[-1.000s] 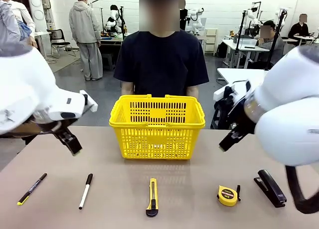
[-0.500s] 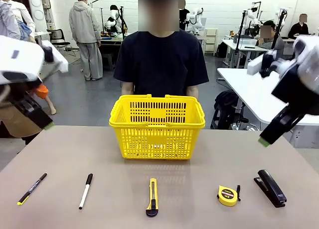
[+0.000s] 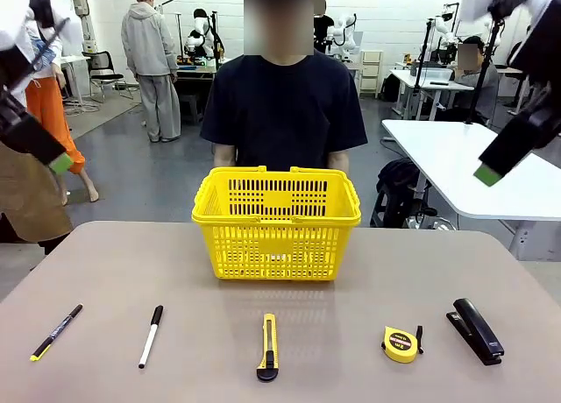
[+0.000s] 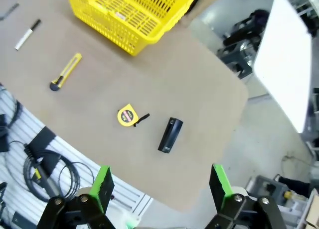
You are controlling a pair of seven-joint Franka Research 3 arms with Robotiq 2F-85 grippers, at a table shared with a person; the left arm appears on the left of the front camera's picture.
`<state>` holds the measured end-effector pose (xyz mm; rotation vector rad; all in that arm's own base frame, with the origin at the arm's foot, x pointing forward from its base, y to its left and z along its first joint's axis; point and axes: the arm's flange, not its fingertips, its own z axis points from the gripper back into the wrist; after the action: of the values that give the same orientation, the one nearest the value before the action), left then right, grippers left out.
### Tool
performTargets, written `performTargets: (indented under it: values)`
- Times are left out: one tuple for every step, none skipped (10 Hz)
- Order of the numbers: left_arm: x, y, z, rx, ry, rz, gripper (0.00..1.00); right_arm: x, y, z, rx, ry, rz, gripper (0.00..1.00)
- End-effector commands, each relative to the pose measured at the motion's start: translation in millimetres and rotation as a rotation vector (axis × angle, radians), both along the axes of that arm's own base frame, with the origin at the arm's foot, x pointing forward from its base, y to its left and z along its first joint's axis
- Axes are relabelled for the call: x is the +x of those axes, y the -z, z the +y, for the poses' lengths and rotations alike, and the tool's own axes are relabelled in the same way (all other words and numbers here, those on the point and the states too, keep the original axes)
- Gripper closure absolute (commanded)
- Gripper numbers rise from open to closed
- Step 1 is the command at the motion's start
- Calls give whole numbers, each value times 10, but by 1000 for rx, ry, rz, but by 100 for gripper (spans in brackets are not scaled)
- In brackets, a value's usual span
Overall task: Place the items the person wants into the basket.
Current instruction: Pick up the item the person points to and place it in the Market Basket.
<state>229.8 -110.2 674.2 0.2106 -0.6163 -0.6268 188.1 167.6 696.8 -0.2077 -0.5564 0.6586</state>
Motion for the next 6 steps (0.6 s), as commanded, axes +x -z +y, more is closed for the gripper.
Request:
performTargets:
  values:
    - [154,-245,67,-41,6,50,0,133,-57,104,-30,51,24,0]
    - [125,-259,44,-39,22,4,0,157,-8,133,-46,55,29,0]
    - [65,-130,47,-17,-8,11,0,25,-70,31,-4,8,2,0]
    - [65,-130,47,-17,-8,11,0,25,-70,31,-4,8,2,0]
    - [65,-130,47,-17,-8,11,0,25,-70,31,-4,8,2,0]
    - [65,-130,47,-17,-8,11,0,25,-70,31,-4,8,2,0]
